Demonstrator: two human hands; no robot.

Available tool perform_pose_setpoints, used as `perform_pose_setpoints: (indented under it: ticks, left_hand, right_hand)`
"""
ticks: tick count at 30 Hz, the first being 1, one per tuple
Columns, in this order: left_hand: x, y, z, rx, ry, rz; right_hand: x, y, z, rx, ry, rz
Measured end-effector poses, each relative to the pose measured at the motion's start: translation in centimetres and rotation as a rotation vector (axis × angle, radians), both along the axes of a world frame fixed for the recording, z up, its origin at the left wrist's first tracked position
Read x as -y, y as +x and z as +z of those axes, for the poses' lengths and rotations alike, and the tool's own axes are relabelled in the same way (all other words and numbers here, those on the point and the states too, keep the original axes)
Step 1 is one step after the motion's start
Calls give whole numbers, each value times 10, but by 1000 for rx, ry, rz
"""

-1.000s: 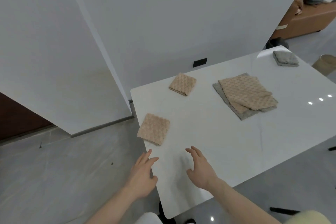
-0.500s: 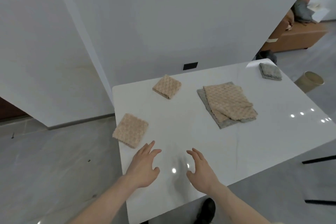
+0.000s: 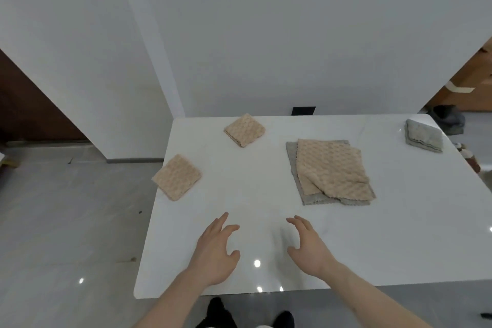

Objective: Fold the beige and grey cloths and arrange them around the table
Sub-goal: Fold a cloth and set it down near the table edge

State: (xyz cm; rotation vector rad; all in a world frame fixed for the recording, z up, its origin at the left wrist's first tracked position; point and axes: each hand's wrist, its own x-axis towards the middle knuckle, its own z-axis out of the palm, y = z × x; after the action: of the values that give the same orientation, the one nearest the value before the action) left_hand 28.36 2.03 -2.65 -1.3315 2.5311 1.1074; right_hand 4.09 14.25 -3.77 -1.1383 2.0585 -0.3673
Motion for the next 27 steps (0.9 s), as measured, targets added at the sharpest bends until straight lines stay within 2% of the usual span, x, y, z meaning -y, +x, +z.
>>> perform_pose_setpoints:
  ticks: [11, 14, 22, 27]
  left_hand:
    - [-10, -34, -3, 80, 9, -100]
    - [-28, -49, -1, 28, 29, -107]
    - [-41, -89, 7, 6, -14, -64]
    - [-57, -148, 5, 9, -32, -15]
  right_hand:
    - [-53, -38, 5, -51, -80, -87]
    - [-71, -46, 2, -50, -56, -107]
    - [-69, -93, 4, -42, -74, -48]
    - [-75, -153, 5, -42, -76, 15]
